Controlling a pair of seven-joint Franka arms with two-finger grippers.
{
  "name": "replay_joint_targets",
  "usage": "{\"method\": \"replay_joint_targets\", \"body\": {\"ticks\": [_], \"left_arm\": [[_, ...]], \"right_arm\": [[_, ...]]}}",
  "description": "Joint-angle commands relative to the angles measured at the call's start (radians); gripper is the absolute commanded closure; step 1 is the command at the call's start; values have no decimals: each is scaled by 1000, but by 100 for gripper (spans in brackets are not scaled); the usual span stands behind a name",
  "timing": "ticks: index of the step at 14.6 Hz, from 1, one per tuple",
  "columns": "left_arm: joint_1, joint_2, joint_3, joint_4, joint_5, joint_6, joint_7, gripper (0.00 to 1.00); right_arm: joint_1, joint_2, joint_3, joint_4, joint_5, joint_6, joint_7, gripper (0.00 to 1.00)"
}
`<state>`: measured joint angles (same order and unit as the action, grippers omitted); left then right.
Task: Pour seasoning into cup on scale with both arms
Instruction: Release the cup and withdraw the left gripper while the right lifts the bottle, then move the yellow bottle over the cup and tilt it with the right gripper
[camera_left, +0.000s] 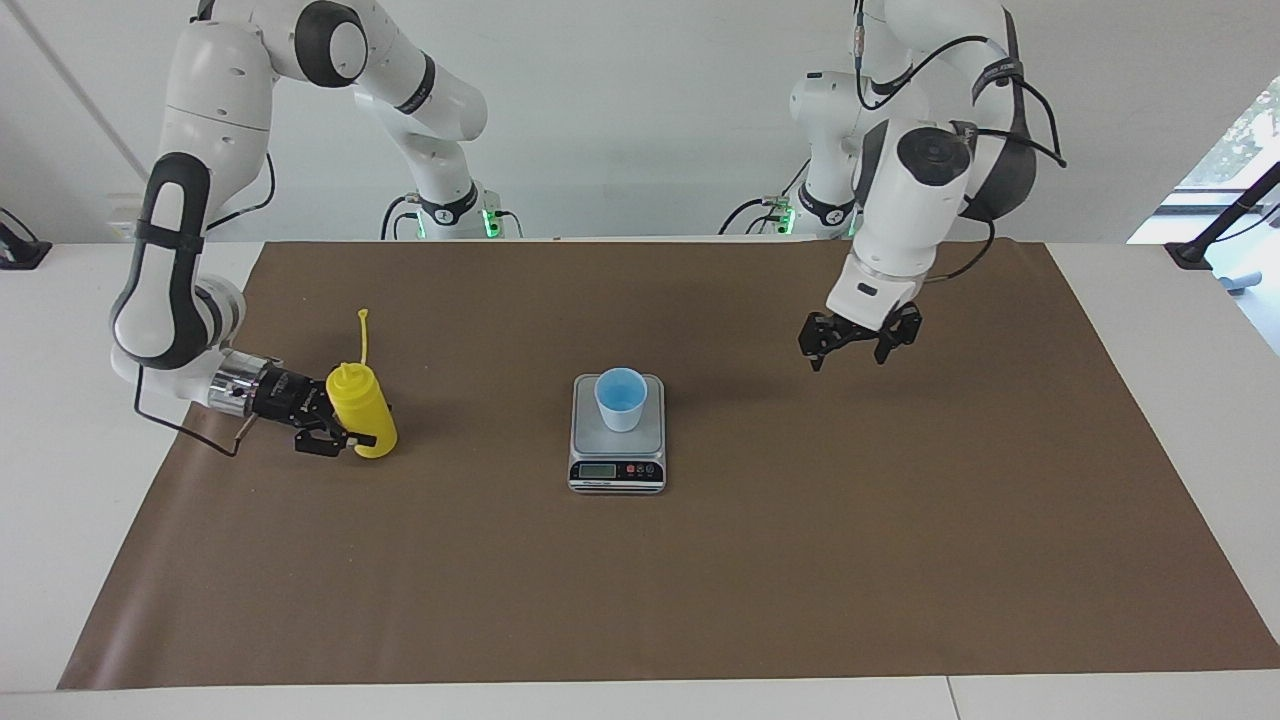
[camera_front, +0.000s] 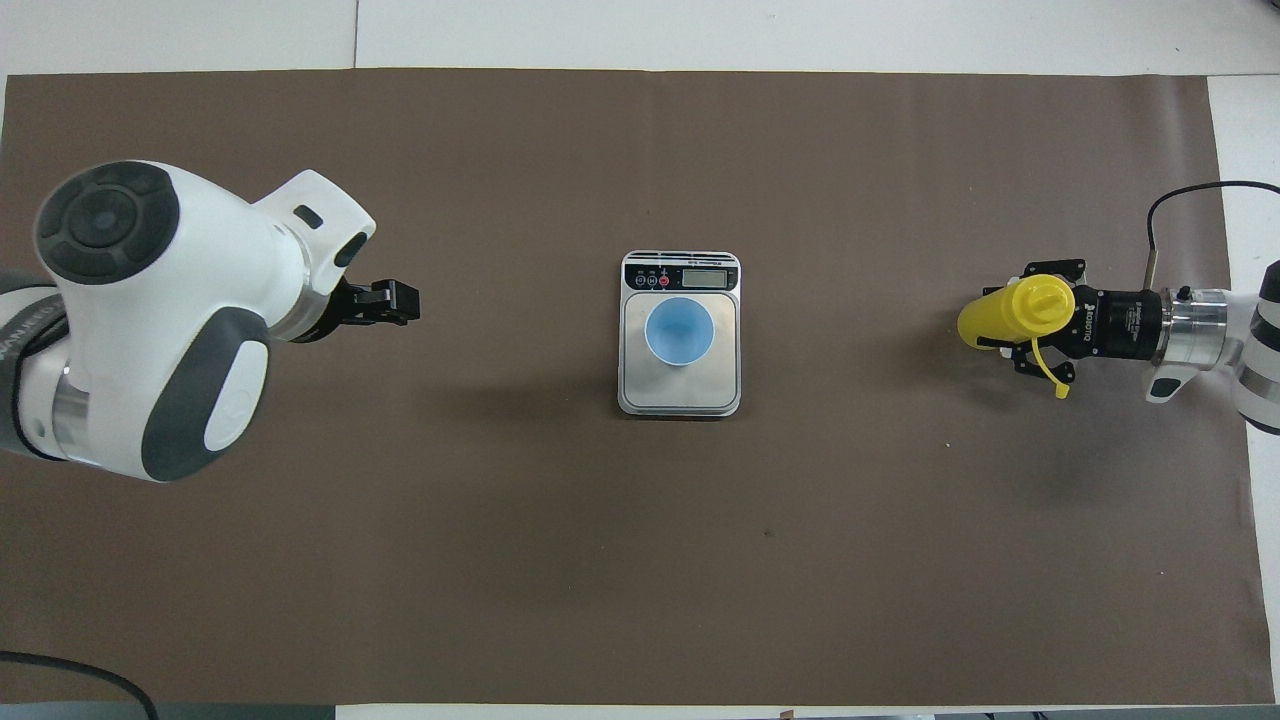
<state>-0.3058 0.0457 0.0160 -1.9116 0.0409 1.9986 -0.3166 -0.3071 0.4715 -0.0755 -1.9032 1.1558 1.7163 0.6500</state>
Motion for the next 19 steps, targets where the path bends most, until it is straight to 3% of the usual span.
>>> {"method": "replay_joint_targets", "body": {"ticks": [1,6,13,16,19], "left_arm": [[86,-70,-7,-15,11,-44,85,0],[149,-87,1,81,2,-167,186,0],[223,-78,5,261,-55,-360,289,0],[244,-79,7,281,-56,-408,318,0],[258,-89,7,270,-56,-428,364,0]], "right_arm": [[83,-47,-6,73,-56,38,120,100],[281,-80,-6,164,-295,228,290,100],[508,-80,-3,230,-658,364,442,100],[571,-71,-4,274,-809,370,464,100],[620,-59,-1,305,-980,405,606,100]]}}
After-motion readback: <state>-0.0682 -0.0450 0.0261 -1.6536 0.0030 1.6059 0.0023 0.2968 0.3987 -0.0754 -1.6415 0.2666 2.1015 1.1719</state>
